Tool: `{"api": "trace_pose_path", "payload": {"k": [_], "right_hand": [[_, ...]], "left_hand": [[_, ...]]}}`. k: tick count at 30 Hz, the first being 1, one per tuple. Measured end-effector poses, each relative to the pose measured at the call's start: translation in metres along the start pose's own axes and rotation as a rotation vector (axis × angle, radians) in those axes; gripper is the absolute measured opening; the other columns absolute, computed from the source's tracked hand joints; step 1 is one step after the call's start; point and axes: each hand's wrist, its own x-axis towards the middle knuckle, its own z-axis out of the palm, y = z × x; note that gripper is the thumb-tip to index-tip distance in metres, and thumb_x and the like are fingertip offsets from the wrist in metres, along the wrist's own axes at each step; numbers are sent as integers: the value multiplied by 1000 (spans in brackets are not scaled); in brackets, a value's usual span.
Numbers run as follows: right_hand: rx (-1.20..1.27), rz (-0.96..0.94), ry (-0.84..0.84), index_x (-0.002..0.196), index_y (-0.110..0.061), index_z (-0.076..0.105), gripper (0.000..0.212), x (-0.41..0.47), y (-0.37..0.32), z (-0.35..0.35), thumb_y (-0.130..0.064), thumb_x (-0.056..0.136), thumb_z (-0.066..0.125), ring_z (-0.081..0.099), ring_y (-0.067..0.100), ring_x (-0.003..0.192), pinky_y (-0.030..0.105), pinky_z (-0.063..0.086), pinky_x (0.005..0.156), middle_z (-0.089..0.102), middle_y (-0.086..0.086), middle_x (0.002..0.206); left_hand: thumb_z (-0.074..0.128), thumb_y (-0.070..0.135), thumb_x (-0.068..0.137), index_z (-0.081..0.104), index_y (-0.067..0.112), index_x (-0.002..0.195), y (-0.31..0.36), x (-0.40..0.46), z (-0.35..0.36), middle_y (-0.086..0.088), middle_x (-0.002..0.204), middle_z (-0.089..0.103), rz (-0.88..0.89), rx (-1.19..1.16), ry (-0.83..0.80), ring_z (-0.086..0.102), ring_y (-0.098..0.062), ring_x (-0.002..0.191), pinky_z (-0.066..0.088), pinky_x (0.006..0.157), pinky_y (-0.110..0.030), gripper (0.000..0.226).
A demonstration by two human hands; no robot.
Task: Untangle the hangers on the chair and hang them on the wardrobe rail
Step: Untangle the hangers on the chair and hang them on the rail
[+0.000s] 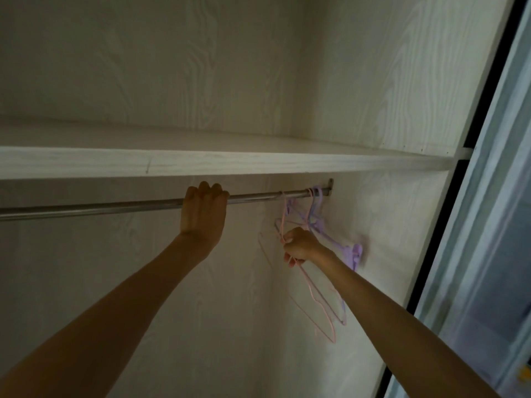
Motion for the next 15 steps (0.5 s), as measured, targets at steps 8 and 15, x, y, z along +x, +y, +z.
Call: {"api": "trace_pose_path", "payload": {"k": [8,15], "right_hand": [[-238,-417,577,141,-17,33,53,3,-27,-37,-33,93,51,50,26,119,38,35,98,46,7,135],[-481,-495,580,120,-22,58,36,33,-16,-45,-29,85,61,57,23,105,42,38,94,57,3,113]], "left_hand": [[59,12,87,61,16,110,8,-5,3,-1,104,60,5,56,21,55,-18,94,40,79,-28,23],[54,7,88,60,15,113,9,-7,1,-2,106,58,-3,69,23,54,-18,95,40,80,-28,26]]}}
